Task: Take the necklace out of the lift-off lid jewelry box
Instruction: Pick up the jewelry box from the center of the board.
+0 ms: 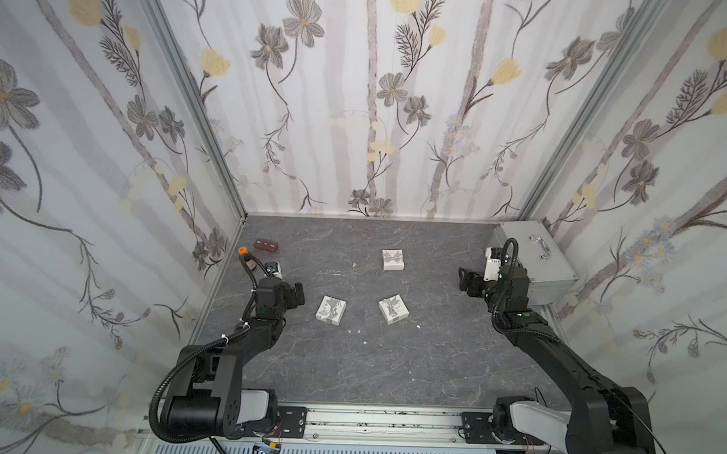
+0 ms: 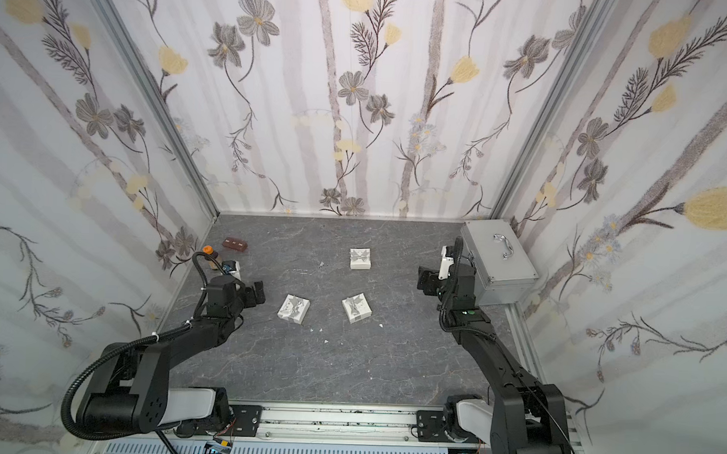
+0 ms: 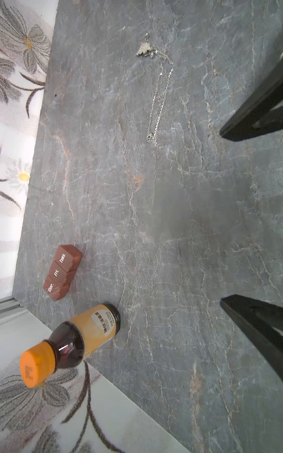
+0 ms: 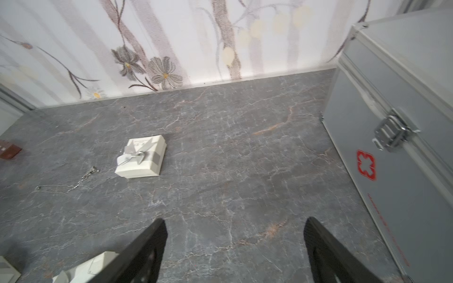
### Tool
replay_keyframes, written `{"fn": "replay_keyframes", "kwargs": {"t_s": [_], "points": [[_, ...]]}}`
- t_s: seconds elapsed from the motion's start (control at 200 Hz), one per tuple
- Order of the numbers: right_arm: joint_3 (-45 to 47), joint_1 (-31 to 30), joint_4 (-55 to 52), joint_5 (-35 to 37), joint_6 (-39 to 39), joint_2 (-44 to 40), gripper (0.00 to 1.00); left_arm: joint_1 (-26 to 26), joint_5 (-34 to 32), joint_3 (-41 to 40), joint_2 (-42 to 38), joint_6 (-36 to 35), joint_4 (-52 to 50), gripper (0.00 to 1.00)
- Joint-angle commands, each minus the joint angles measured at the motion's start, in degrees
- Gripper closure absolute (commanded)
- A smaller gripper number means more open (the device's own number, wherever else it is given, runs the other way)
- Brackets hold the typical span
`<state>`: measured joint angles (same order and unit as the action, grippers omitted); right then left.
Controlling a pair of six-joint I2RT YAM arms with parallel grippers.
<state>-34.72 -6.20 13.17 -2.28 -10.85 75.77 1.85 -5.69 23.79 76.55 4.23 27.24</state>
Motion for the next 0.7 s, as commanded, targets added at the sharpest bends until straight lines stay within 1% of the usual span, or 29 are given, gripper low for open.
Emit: {"fn": "replay_keyframes", "kwargs": {"t_s": [0.0,0.07,0.13,0.24,0.255,0.34,0.395,0.455,0.54,0.624,0.644,0.694], "points": [[0.66,1.36,7.10,-1.71,-0.04,-0.80,0.16,-0.18,1.16,0.51,0.46,-0.58,5.81,0.00],[-0.42,0.62,5.36,-5.09,0.89,-0.26,0.19,-0.18,1.71,0.39,0.19,-0.74,5.72,0.00],[-2.88,-2.15,2.36,-5.90,0.18,1.03,0.21,-0.18,2.73,0.67,-0.14,-0.96,5.04,0.00],[-7.53,-12.53,-3.03,-2.63,1.01,5.27,0.20,-0.17,3.84,1.20,-0.85,-1.26,2.64,0.00],[-9.66,-13.99,-3.72,-2.64,1.24,6.06,0.19,-0.18,3.85,1.33,-1.07,-1.28,2.12,0.00],[-14.98,-20.71,-7.67,-5.32,4.28,11.30,0.17,-0.17,4.26,2.00,-2.34,-1.20,-0.88,0.00],[-18.87,-25.33,-9.75,-7.60,8.27,15.13,0.15,-0.21,4.83,2.59,-3.11,-1.16,-3.01,0.00],[-24.67,-29.73,-13.61,-8.80,12.96,21.77,0.14,-0.35,5.28,3.32,-3.59,-1.07,-4.53,0.00],[-36.70,-34.70,-23.27,-8.20,19.37,31.35,0.13,-0.63,5.69,4.15,-3.99,-0.69,-6.29,0.00],[-47.83,-37.82,-30.59,-7.31,23.72,40.15,0.12,-1.13,5.64,4.26,-4.13,0.06,-7.28,0.00],[-50.00,-39.90,-31.72,-7.16,24.47,41.79,0.12,-1.41,5.56,4.16,-4.13,0.30,-7.50,0.00],[-54.51,-41.50,-33.48,-7.16,25.47,45.31,0.11,-1.98,5.08,3.74,-6.30,0.94,-7.87,0.00]]}}
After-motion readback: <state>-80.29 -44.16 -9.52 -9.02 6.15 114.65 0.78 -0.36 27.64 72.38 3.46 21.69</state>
